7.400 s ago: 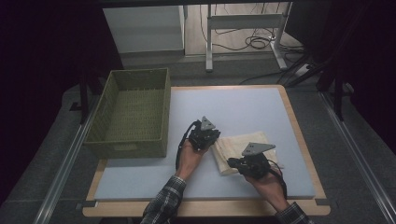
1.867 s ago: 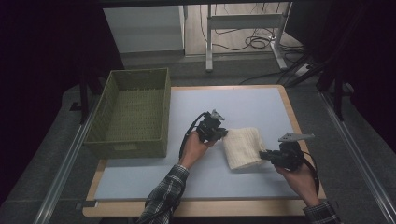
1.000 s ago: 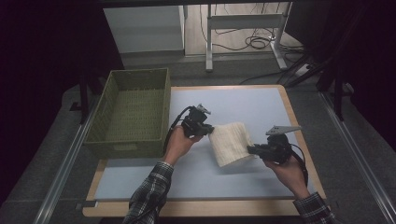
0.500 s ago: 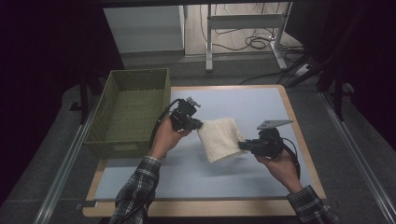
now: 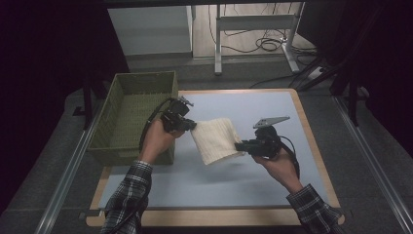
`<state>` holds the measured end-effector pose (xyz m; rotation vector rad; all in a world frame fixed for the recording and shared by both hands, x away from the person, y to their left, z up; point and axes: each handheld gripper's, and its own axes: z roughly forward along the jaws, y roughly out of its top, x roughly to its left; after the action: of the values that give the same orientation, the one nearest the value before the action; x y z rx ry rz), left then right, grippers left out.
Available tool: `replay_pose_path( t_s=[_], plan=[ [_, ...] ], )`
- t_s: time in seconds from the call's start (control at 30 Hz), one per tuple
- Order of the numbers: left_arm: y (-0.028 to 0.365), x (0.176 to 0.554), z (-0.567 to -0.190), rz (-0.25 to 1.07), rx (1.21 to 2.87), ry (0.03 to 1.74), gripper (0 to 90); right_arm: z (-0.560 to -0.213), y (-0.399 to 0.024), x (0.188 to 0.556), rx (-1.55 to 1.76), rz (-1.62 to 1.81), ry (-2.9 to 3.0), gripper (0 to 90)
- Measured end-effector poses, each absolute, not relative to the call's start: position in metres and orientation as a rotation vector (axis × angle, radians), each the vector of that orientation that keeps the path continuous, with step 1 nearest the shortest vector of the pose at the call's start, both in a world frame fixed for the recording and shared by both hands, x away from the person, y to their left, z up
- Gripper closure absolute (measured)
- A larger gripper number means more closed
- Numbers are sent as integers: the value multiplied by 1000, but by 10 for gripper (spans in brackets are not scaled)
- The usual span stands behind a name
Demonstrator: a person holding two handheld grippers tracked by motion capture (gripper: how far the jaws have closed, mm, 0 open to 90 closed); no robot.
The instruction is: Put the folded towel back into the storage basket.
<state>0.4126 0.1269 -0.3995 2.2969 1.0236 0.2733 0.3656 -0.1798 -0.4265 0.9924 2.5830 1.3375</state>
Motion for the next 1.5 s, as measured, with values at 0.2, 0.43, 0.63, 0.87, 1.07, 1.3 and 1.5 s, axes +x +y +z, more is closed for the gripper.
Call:
replay_pose_path(
  t_s=[0.2, 0.43, 0.63, 0.87, 1.07, 1.3, 1.5],
  plan=[
    [143, 412, -388, 308, 2287, 1043, 828, -419, -164, 372, 972, 1362, 2594, 819],
    [164, 411, -373, 358, 2260, 1075, 828, -404, -144, 380, 942, 1396, 2590, 819],
    [183, 412, -364, 392, 2239, 1106, 829, -393, -124, 388, 914, 1407, 2593, 818],
    [206, 414, -358, 413, 2211, 1150, 830, -381, -103, 396, 893, 1424, 2599, 819],
    [225, 416, -350, 452, 2195, 1184, 833, -378, -79, 402, 871, 1414, 2610, 819],
    [247, 419, -347, 516, 2195, 1240, 835, -379, -49, 408, 844, 1426, 2613, 819],
    [262, 420, -347, 584, 2202, 1296, 836, -380, -19, 409, 825, 1423, 2612, 819]
  ],
)
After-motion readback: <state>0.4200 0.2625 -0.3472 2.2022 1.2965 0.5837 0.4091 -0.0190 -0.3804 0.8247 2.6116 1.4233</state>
